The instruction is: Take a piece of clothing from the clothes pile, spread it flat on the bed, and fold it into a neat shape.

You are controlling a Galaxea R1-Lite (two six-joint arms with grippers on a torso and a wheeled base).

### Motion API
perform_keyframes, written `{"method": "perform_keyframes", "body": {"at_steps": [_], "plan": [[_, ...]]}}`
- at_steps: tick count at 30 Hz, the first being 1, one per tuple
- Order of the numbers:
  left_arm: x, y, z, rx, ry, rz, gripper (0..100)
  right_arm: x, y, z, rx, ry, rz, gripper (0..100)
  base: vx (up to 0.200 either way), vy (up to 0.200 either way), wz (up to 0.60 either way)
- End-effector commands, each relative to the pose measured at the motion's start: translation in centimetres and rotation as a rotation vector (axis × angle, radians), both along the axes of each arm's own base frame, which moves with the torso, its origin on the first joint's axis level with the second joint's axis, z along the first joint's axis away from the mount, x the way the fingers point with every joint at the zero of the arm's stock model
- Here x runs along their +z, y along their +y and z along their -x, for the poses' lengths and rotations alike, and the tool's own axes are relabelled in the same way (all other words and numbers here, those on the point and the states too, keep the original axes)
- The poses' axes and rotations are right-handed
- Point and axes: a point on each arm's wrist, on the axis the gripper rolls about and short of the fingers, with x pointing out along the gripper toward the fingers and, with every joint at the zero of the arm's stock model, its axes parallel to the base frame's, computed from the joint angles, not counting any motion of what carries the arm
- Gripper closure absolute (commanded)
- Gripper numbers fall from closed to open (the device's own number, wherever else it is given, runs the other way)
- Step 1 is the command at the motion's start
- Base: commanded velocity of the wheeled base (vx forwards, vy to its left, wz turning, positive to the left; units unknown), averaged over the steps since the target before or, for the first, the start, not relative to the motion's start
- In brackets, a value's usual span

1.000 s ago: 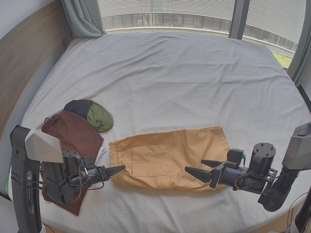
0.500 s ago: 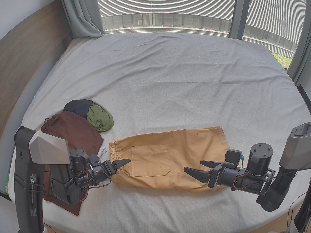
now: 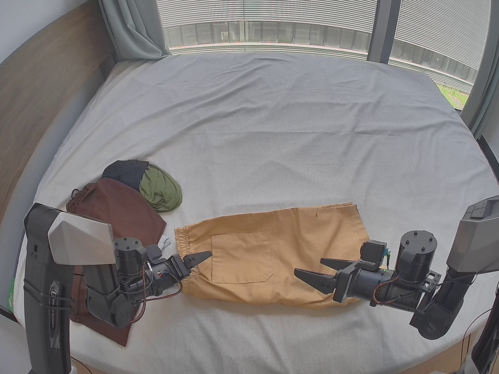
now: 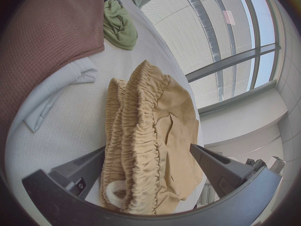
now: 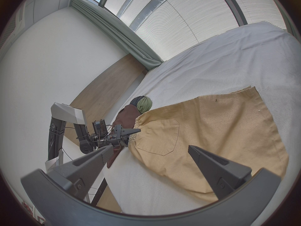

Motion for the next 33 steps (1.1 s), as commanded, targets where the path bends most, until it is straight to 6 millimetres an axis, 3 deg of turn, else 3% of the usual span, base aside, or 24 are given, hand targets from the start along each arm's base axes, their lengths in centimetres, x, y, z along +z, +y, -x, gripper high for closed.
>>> {"method": "perform_keyframes", "body": {"at_steps": [1,3,4,21,33], "plan": [[0.0,-0.1,0.0,-0.003,0.0,0.0,0,0.0,0.0,0.0,0.001,-0.001,-0.001,0,0.0,0.0,0.0],[-0.1,-0.1,0.1,-0.005,0.002,-0.001,0,0.0,0.0,0.0,0.001,0.002,0.001,0,0.0,0.0,0.0],[-0.1,-0.1,0.1,-0.005,0.003,0.0,100,0.0,0.0,0.0,0.001,0.002,0.001,0,0.0,0.0,0.0],[0.2,0.0,0.1,-0.011,-0.009,-0.001,100,-0.3,-0.3,-0.3,-0.011,0.009,0.006,0,0.0,0.0,0.0],[1.6,0.4,0.0,-0.002,-0.041,0.015,100,-0.4,-0.3,-0.3,-0.012,0.011,0.008,0,0.0,0.0,0.0]]}}
